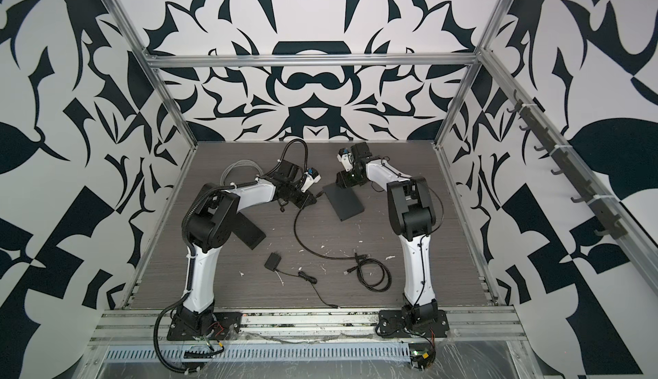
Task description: Insert the plug into the switch port
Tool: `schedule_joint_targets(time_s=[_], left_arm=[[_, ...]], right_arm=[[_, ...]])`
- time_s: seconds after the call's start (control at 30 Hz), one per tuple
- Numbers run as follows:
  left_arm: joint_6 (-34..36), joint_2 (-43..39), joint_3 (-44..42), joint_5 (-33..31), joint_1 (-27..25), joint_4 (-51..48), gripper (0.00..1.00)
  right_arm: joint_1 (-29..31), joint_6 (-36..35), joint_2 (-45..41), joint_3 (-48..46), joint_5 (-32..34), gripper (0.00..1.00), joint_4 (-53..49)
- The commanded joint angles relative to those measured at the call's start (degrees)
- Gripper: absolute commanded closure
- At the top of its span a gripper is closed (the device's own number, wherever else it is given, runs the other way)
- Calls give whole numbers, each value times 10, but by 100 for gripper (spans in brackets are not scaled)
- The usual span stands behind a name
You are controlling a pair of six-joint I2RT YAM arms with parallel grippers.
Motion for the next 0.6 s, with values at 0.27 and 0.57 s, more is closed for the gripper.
schedule_joint_targets(time_s=[0.27, 0.57], left_arm=[[41, 46, 42, 10, 5, -108, 92], [12, 48, 49, -41, 11, -100, 86]], right_arm=[[-1, -112, 40, 88, -126, 43, -134], [0, -134, 58, 122, -136, 46, -167]])
